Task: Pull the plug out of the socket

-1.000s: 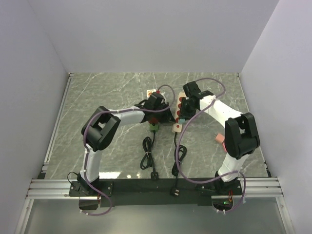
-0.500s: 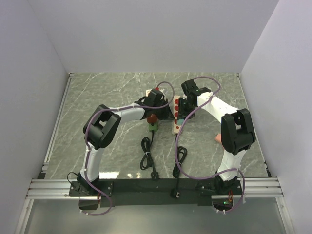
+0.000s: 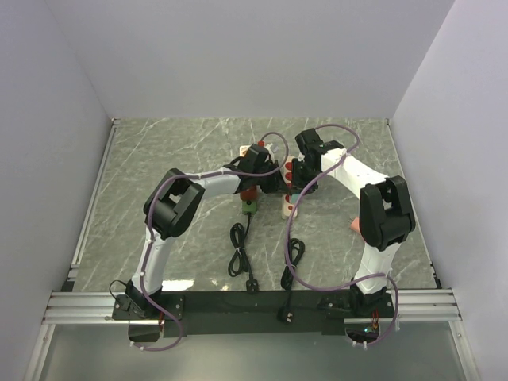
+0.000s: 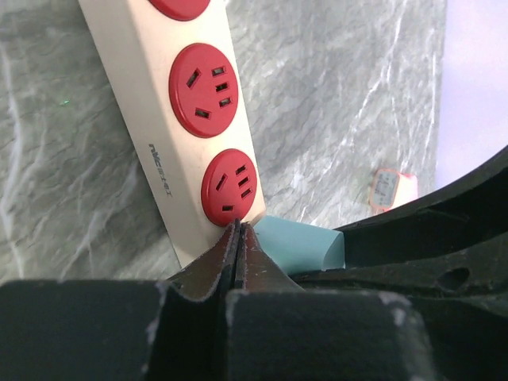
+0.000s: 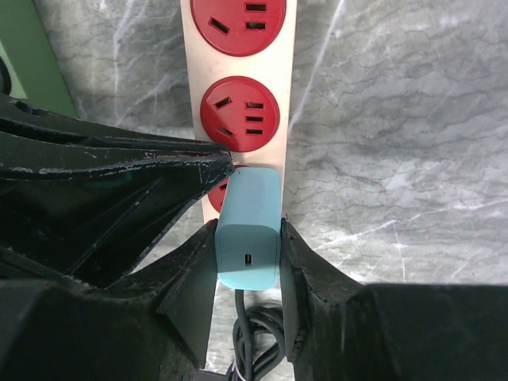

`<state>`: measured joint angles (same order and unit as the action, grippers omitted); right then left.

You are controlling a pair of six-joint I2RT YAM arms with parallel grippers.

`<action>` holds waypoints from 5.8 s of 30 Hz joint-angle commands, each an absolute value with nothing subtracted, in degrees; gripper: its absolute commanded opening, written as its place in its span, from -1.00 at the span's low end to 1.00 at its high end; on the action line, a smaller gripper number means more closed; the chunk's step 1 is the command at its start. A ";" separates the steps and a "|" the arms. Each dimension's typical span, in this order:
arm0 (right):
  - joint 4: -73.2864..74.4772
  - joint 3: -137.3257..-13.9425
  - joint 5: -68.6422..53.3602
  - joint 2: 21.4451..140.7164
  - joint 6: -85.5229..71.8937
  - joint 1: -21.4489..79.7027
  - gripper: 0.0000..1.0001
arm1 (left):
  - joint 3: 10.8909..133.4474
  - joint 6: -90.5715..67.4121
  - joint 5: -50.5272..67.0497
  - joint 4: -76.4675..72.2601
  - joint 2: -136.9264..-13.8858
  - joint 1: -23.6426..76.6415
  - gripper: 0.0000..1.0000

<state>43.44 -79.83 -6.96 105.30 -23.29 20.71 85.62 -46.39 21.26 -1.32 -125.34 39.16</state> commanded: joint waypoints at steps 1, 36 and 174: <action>45.78 -85.94 -8.97 101.17 -24.08 20.83 -1.00 | 81.31 -44.12 18.81 4.84 -131.74 39.90 -0.99; 53.79 -91.32 1.58 89.65 -26.89 20.48 -1.00 | 80.95 -41.57 18.11 7.21 -135.88 41.13 -0.99; 40.78 -82.96 -10.46 92.99 -23.20 23.18 0.98 | 77.26 -21.18 -10.72 29.89 -105.13 -3.16 0.10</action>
<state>40.75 -79.92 -10.20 92.38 -24.40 20.14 79.18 -20.62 -14.96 31.27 -110.93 -3.42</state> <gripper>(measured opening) 0.983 0.534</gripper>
